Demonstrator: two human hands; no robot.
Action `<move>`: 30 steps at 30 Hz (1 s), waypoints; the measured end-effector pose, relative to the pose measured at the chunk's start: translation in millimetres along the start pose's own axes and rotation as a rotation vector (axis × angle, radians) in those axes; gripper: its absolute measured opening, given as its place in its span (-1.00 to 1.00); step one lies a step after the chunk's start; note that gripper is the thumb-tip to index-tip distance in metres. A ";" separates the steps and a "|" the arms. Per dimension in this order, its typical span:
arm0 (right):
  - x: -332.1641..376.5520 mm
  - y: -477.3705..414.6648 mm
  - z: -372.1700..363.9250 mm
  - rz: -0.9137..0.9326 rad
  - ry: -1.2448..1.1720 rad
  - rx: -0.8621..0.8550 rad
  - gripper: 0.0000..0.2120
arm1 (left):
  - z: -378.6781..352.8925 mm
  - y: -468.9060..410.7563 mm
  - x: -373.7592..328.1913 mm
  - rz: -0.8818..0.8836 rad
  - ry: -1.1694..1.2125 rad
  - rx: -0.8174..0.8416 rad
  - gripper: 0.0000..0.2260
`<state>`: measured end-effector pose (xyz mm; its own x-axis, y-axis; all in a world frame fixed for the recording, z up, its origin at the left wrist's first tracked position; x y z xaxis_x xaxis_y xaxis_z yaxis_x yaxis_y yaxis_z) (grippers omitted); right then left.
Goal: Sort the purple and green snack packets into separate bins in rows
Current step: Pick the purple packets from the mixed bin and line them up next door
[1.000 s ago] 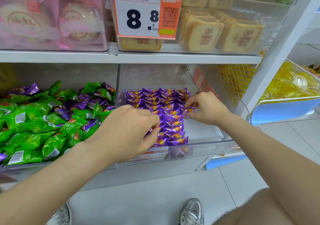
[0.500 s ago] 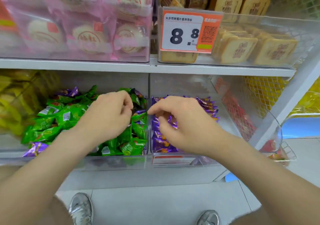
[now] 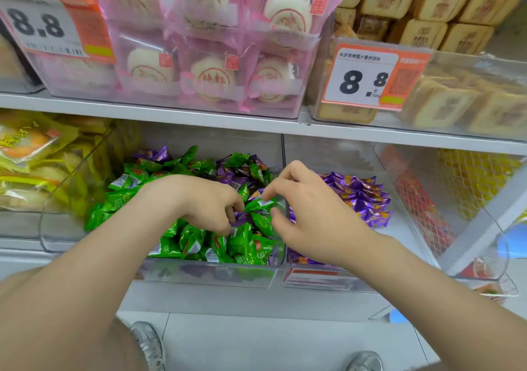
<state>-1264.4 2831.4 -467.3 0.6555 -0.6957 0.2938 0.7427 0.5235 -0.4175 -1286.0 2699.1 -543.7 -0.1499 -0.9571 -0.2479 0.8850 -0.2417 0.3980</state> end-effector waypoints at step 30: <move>11.9 -62.3 -40.3 -0.037 0.154 -0.063 -0.71 | 36.9 -29.6 62.6 0.037 0.015 -0.489 -0.45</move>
<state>-1308.4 2770.7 -472.5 0.5956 -0.7836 0.1764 0.7526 0.4677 -0.4636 -1337.8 2640.4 -538.4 -0.1113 -0.9604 -0.2556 0.9935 -0.1009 -0.0534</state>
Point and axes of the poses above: each hand's wrist, its own y-axis away from the middle knuckle, its own z-axis out of the back of the hand, x = y × z, the point moved 10 cm from there along -y, towards the middle knuckle, and after that the axes turned 13 degrees about -x, right-handed, at the moved point
